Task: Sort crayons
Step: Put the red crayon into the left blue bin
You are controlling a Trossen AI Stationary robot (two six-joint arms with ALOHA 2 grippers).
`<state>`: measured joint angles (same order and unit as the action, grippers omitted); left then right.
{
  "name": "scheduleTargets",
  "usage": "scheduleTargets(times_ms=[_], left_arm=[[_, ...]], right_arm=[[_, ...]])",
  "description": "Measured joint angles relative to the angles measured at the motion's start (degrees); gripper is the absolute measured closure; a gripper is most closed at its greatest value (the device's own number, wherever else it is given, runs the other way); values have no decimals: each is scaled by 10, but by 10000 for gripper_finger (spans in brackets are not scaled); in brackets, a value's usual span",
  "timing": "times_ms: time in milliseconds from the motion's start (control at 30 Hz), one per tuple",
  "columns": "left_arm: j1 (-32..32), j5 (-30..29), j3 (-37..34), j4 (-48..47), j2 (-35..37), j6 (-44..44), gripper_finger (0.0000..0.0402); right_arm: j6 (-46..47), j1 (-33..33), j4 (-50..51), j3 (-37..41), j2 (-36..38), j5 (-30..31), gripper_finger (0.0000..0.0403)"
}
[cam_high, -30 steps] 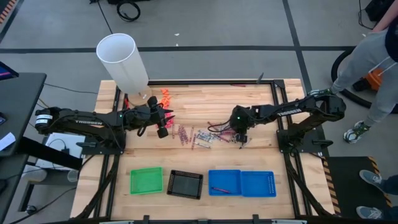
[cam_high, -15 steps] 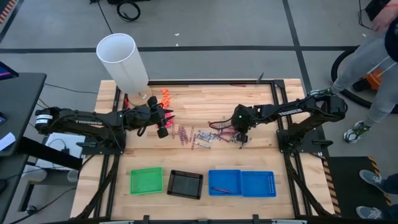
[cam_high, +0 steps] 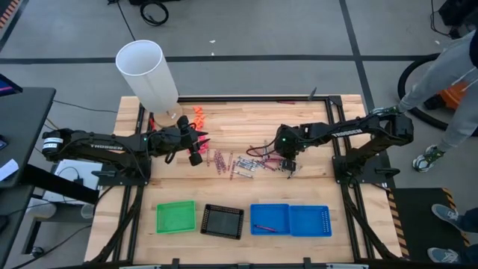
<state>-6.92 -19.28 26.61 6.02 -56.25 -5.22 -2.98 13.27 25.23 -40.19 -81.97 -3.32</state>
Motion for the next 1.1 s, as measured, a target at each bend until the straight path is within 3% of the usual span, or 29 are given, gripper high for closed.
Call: scheduleTargets(times_ms=[367, 667, 800, 1100], left_arm=[[0, 0, 0, 0, 0, 17, 283], [0, 0, 0, 1, 0, 46, 283], [0, 0, 0, 2, 0, 88, 283], [0, 0, 0, 2, 0, 149, 283]], right_arm=[[64, -84, -22, -22, 10, -128, 360], [170, -154, -102, -22, 28, -276, 360], [201, -191, -127, -20, 24, -275, 360], [282, -257, -167, -4, 9, -199, 359]])
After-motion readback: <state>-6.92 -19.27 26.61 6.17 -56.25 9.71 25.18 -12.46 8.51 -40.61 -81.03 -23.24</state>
